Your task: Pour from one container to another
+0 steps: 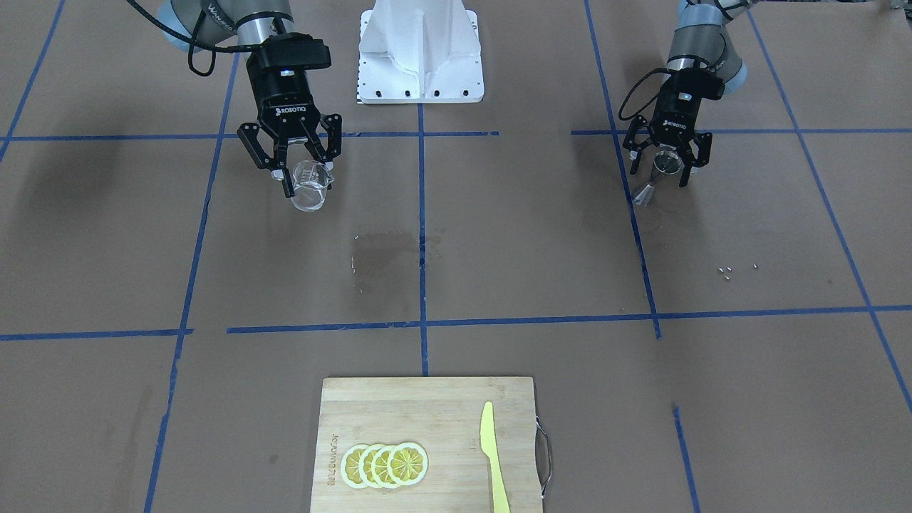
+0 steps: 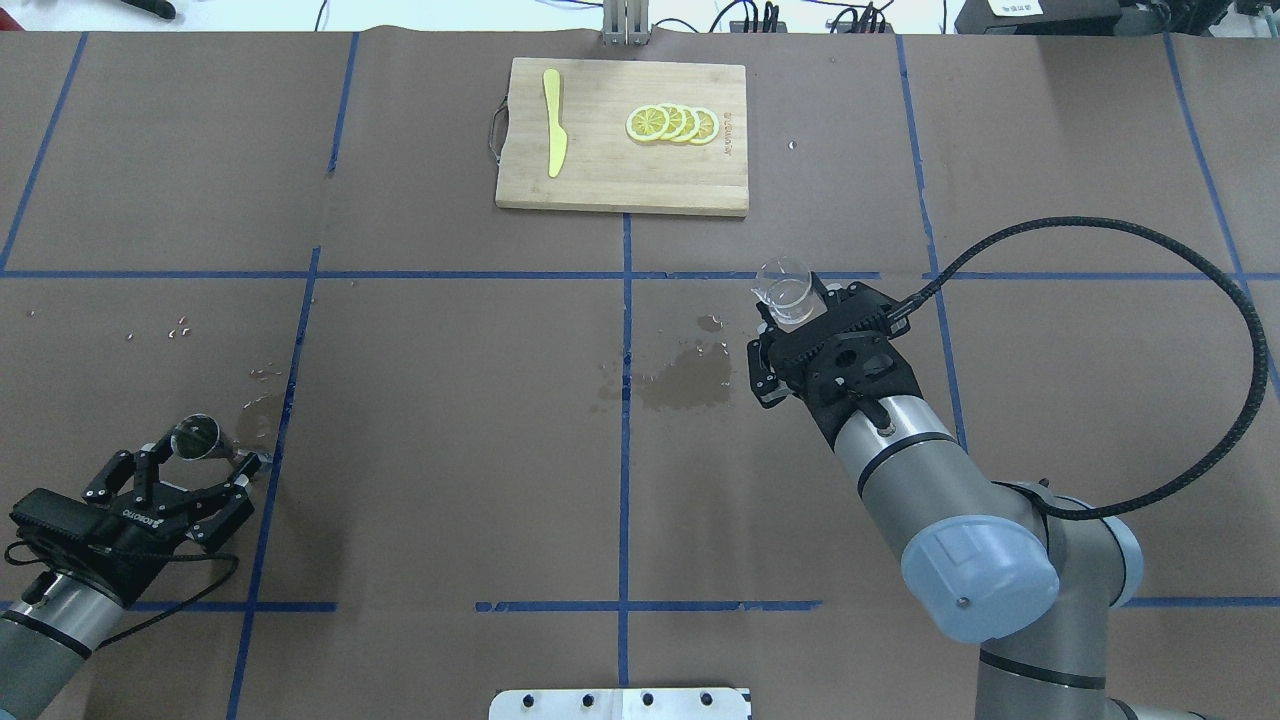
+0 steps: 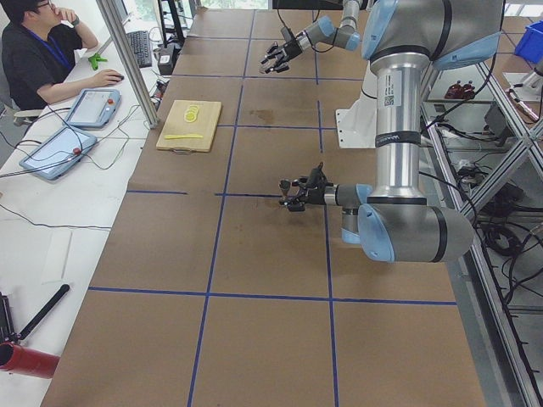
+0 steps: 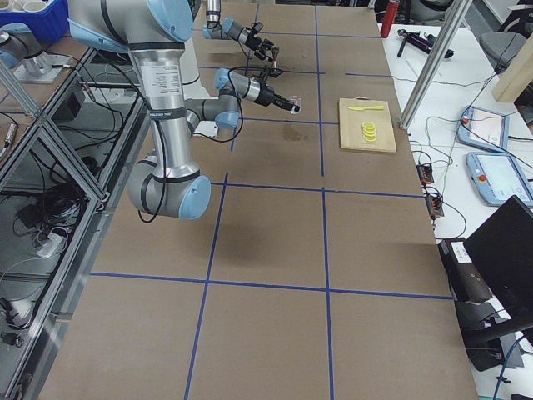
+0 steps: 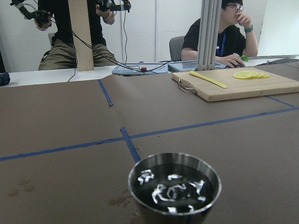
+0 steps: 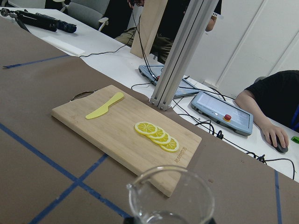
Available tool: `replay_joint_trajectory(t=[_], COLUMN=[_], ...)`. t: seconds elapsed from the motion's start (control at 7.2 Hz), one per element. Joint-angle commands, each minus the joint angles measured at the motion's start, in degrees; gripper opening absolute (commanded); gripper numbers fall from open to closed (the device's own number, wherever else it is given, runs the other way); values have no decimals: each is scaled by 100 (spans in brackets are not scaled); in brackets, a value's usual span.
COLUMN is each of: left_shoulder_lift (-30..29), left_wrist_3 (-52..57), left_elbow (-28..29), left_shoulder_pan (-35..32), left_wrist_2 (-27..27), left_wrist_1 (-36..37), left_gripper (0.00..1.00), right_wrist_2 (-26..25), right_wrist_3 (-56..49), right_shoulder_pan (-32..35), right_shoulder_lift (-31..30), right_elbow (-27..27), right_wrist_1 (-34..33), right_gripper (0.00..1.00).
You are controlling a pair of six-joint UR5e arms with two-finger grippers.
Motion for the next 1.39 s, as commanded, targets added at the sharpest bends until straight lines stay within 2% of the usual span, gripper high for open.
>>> replay_joint_trajectory(t=[0.0,0.42,0.69,0.97,1.11,1.25], left_shoulder_lift=[46,81,344,345,362,371], left_wrist_3=[-3,14,573,945,1120,1226], left_elbow=[-138,-490,-657,-736,-824,-825], left_shoulder_pan=[-19,-45,-54,-54,-97,-411], left_wrist_2=[64,126,117,39,-66,-563], left_wrist_1=[-44,-218,-893,-1291,-1300,-1292], left_gripper=[99,98,98,98,98,97], right_wrist_2=[0,0,0,0,0,0], right_wrist_3=[0,0,0,0,0,9], right_shoulder_pan=[0,0,0,0,0,0], right_shoulder_lift=[-9,-9,0,0,0,-9], right_elbow=[0,0,0,0,0,9], right_wrist_1=[-4,-4,-4,-4,-4,5], right_gripper=[0,0,0,0,0,0])
